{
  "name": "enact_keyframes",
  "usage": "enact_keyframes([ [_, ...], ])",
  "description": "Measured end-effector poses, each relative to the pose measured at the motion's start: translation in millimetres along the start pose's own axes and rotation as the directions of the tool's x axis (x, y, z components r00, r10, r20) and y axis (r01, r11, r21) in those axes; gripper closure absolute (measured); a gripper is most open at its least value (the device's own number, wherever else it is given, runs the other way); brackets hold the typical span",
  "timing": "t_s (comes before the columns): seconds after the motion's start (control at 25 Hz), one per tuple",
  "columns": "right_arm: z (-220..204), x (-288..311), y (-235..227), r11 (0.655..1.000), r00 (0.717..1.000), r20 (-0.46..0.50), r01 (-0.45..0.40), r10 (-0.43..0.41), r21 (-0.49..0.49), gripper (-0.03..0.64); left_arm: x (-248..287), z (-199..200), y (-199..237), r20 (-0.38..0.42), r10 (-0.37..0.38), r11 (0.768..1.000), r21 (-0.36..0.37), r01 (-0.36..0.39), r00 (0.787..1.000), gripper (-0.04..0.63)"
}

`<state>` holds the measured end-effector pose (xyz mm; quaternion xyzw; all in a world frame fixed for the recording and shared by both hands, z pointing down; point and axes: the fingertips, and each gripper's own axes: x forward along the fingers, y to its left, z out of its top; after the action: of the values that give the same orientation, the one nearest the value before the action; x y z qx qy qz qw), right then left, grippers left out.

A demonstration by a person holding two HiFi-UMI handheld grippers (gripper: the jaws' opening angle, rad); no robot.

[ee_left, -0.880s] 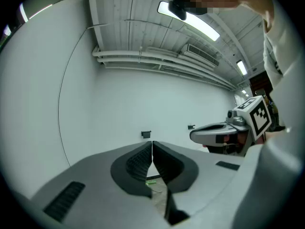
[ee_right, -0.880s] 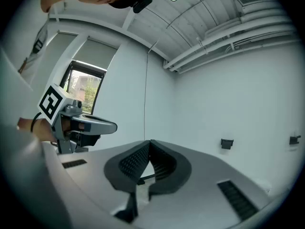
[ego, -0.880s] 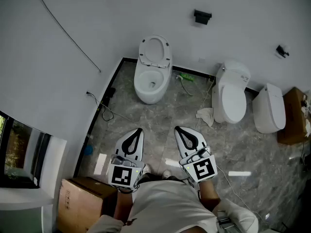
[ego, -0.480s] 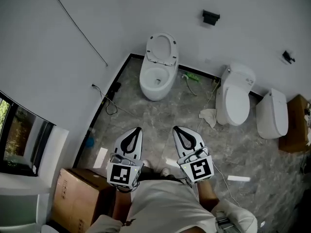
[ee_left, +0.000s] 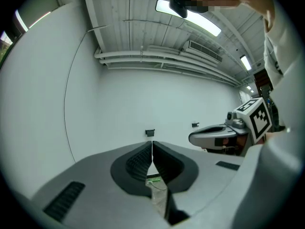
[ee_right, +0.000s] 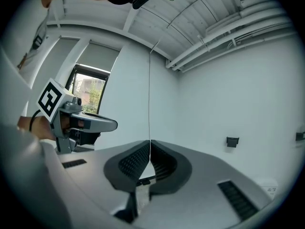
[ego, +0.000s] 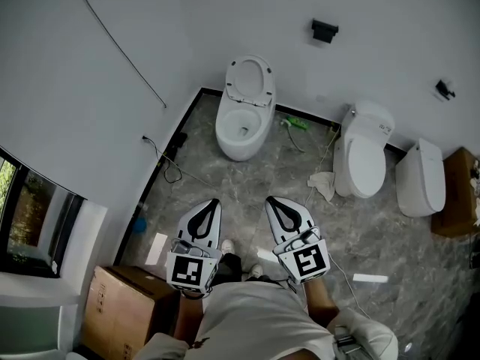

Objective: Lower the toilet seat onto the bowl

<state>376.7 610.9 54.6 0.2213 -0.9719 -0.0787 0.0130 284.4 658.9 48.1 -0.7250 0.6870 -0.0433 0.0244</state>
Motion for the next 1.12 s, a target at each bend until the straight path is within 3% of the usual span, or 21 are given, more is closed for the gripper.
enact_keyframes([
  [0.72,0,136,-17,0.997,0.996,-0.041,0.074,-0.075,-0.039,0.595,70,-15,121,0.012,-0.067,0.998,-0.008,0.067,0.998,0.571],
  [1.12,-15,182,-38,0.989,0.984,-0.093,0.148,-0.150,-0.026,0.595,114,-25,164,0.011,-0.127,0.991,-0.030,0.127,0.992,0.572],
])
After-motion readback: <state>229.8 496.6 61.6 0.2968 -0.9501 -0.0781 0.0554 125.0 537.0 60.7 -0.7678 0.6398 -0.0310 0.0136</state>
